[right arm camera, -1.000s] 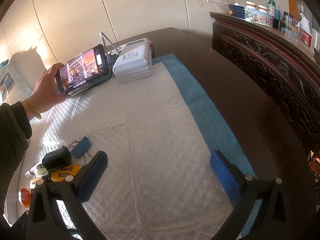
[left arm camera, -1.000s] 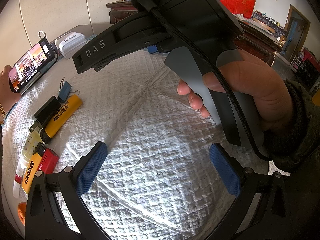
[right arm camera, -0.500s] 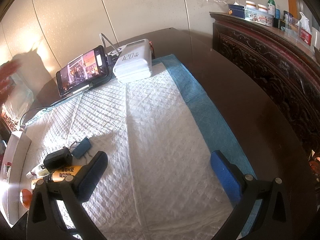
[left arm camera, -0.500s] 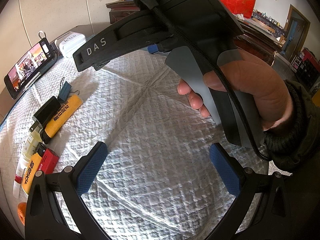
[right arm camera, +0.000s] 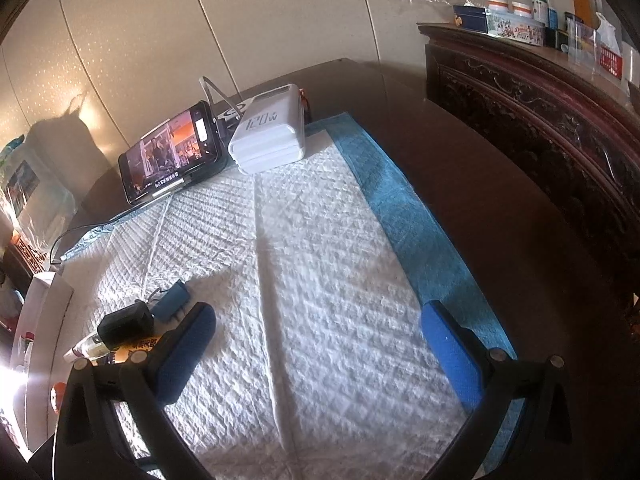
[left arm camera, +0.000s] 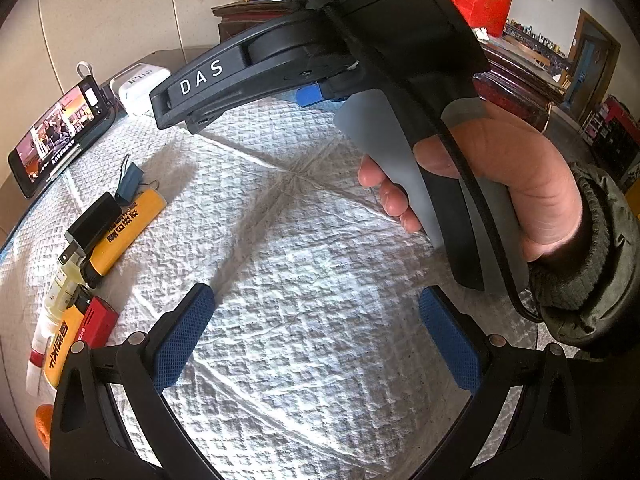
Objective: Organize rigid objects
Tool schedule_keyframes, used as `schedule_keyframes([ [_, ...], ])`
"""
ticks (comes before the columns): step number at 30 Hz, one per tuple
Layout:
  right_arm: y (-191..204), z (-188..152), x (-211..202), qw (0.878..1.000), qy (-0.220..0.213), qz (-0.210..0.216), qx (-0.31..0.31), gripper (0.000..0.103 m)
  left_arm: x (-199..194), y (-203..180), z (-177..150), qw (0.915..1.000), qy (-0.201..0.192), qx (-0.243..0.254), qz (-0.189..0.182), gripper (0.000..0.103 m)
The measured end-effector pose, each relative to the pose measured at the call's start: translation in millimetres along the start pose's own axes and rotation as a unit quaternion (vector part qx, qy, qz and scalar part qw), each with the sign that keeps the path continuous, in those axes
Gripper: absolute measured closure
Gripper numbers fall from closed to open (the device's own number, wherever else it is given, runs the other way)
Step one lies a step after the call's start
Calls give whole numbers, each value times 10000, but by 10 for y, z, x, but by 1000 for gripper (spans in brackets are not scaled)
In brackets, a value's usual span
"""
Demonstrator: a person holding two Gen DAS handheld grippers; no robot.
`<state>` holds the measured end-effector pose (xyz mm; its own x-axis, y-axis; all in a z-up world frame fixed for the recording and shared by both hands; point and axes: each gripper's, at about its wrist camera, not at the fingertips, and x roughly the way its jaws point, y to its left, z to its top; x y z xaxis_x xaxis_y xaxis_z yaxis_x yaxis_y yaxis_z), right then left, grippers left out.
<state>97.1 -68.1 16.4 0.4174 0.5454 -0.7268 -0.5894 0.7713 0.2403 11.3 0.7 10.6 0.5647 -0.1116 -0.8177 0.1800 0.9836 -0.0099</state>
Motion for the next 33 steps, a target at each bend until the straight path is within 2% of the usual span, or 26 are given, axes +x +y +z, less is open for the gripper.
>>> schedule_keyframes([
  [8, 3, 3, 2, 10000, 1, 4, 4, 0, -7, 11, 8, 10000, -1, -57, 39, 0],
  [12, -10, 3, -3, 10000, -11, 45, 35, 0, -31, -26, -15, 9995, 69, -252, 160, 1],
  [13, -20, 3, -9, 10000, -23, 75, 59, 0, -79, -46, -64, 9994, 21, -296, 166, 1],
  [16, -57, 2, -26, 9997, -63, 182, 153, 0, -451, -38, -248, 9975, -450, -520, 130, 0],
  [18, -65, 4, -31, 9995, -80, 221, 192, 0, -809, 38, -390, 9921, -899, -709, 522, 0],
  [20, -59, 9, -28, 9996, -78, 217, 191, 0, -1118, 171, -521, 9829, -1252, -897, 1011, 0],
  [22, -52, 10, -25, 9996, -74, 206, 184, 0, -1354, 422, -655, 9669, -1454, -1316, 1635, 0],
  [24, -49, 7, -25, 9996, -76, 208, 187, 0, -1409, 701, -765, 9538, -1373, -1908, 1871, 0],
  [26, -48, 7, -24, 9996, -77, 212, 190, 0, -1324, 966, -852, 9443, -1116, -2488, 1843, 5],
  [28, -52, 7, -25, 9995, -80, 220, 194, 0, -1197, 1039, -899, 9446, -938, -2566, 1819, 16],
  [31, -53, 7, -25, 9995, -80, 219, 193, 0, -995, 1057, -875, 9492, -649, -2427, 1893, 19],
  [33, -56, 7, -27, 9995, -85, 234, 205, 0, -892, 1074, -891, 9478, -552, -2496, 1904, 20],
])
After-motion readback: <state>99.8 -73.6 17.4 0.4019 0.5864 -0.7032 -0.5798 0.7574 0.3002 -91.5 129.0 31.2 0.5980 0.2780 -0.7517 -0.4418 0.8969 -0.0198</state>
